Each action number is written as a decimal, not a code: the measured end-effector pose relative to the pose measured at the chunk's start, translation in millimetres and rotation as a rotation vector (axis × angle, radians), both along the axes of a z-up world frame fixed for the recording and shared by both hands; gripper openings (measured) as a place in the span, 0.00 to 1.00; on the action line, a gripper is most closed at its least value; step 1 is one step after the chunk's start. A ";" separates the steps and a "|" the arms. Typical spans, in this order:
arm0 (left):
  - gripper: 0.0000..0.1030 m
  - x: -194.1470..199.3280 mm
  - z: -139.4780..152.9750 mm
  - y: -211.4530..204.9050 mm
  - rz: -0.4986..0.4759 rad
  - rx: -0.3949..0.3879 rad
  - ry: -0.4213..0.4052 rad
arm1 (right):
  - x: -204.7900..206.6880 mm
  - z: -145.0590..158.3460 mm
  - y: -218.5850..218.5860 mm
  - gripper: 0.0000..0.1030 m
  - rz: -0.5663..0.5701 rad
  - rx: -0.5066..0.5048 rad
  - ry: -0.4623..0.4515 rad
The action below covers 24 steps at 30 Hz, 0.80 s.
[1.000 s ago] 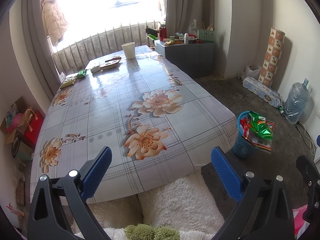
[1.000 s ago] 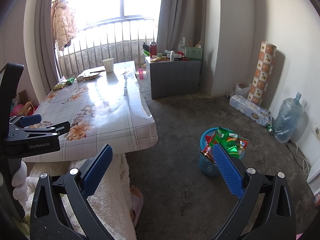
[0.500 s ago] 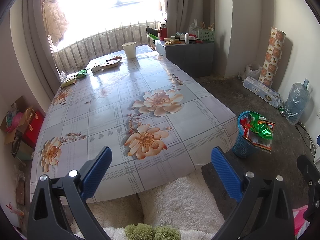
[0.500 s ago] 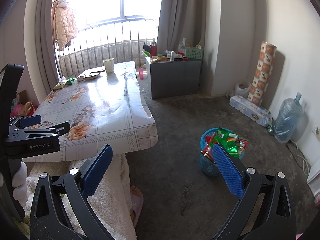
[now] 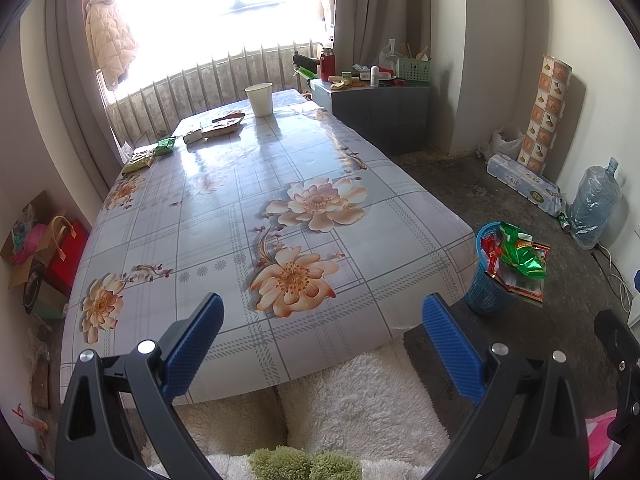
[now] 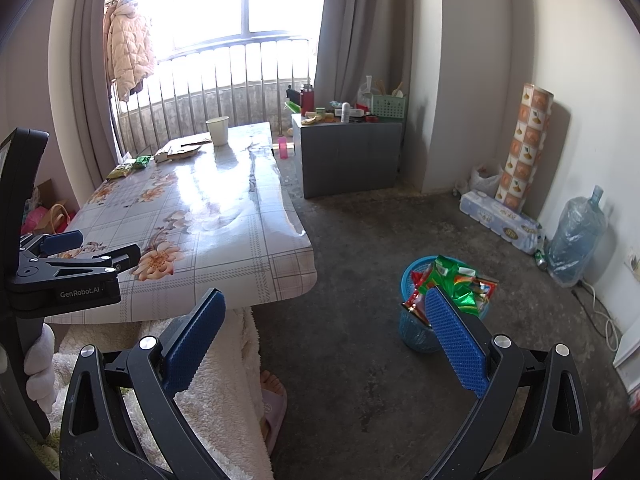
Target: Collect trash
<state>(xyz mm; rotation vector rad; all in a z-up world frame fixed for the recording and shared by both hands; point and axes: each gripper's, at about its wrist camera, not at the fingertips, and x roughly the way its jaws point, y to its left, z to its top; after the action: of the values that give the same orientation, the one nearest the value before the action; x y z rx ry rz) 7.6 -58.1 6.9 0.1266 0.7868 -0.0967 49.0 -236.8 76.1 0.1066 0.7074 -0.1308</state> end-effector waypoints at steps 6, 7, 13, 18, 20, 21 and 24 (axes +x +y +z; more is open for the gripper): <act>0.95 -0.3 0.2 0.0 0.001 -0.001 0.001 | -0.2 -0.1 0.1 0.93 0.000 -0.001 0.001; 0.95 -0.3 0.1 0.0 0.001 0.000 0.001 | -0.2 0.0 0.0 0.93 0.000 -0.001 0.001; 0.95 0.0 0.3 -0.4 0.001 0.000 0.001 | -0.3 0.0 -0.2 0.93 0.000 -0.001 0.000; 0.95 0.0 0.2 0.0 0.001 -0.001 0.002 | -0.3 -0.2 0.2 0.93 -0.001 -0.001 0.001; 0.95 0.3 0.3 -0.3 0.001 -0.001 0.002 | -0.5 -0.2 0.5 0.93 -0.001 0.000 -0.001; 0.95 0.3 0.3 -0.3 0.001 -0.001 0.003 | -0.4 -0.3 0.4 0.93 0.000 0.000 0.000; 0.95 -0.6 -1.6 1.9 0.003 -0.002 0.008 | -0.4 -0.1 0.2 0.93 0.000 -0.002 0.000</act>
<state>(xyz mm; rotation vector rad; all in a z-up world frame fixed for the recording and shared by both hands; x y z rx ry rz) 7.0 -56.2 5.3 0.1228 0.7943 -0.0951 48.6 -236.5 76.0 0.1050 0.7075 -0.1316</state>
